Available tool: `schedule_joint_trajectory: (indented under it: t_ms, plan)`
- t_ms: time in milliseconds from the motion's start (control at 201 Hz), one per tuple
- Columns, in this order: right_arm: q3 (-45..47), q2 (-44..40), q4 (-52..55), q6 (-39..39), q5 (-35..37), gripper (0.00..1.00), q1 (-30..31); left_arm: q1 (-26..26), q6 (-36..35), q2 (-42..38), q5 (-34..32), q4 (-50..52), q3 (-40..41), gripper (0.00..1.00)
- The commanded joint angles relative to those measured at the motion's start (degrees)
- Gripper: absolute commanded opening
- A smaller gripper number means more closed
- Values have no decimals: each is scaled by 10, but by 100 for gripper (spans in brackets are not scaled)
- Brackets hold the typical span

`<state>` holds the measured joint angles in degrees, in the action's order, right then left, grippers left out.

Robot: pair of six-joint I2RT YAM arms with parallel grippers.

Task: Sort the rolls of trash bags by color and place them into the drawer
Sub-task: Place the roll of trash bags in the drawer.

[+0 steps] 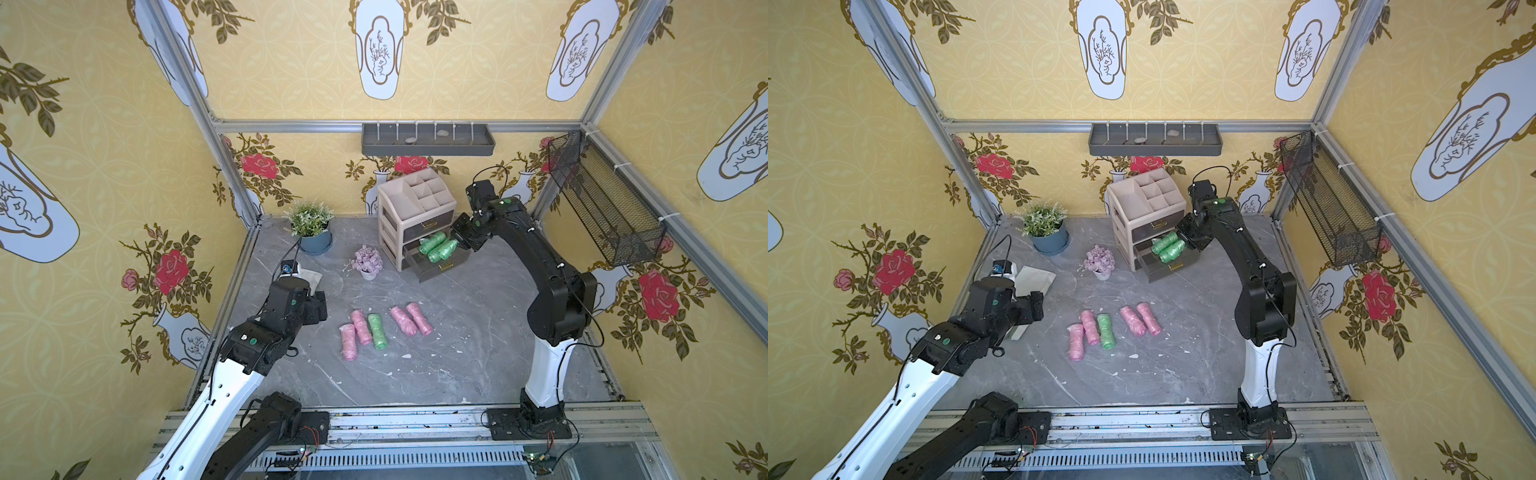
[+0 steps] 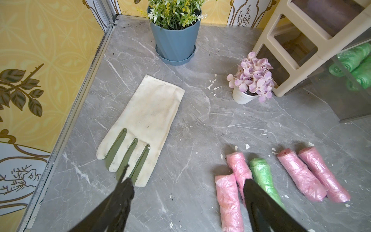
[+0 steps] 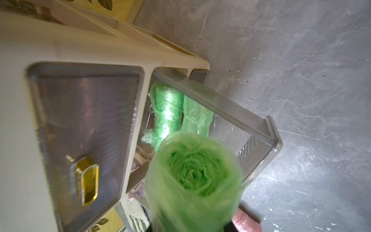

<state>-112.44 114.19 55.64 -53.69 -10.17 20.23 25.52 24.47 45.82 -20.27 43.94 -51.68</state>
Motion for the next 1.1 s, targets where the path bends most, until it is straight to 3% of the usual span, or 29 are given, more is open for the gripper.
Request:
schedule_joint_trajectory:
  t_ms: [0, 602, 1095]
  plan:
    - [-8, 11, 10, 14, -4, 27, 0, 0, -3, 1, 7, -9, 3, 87]
    - [-7, 48, 19, 24, -3, 30, 2, -1, -3, 1, 4, -8, 4, 87]
    - [-24, 65, 30, 30, -5, 40, 2, -2, -4, -1, 4, -7, 4, 87]
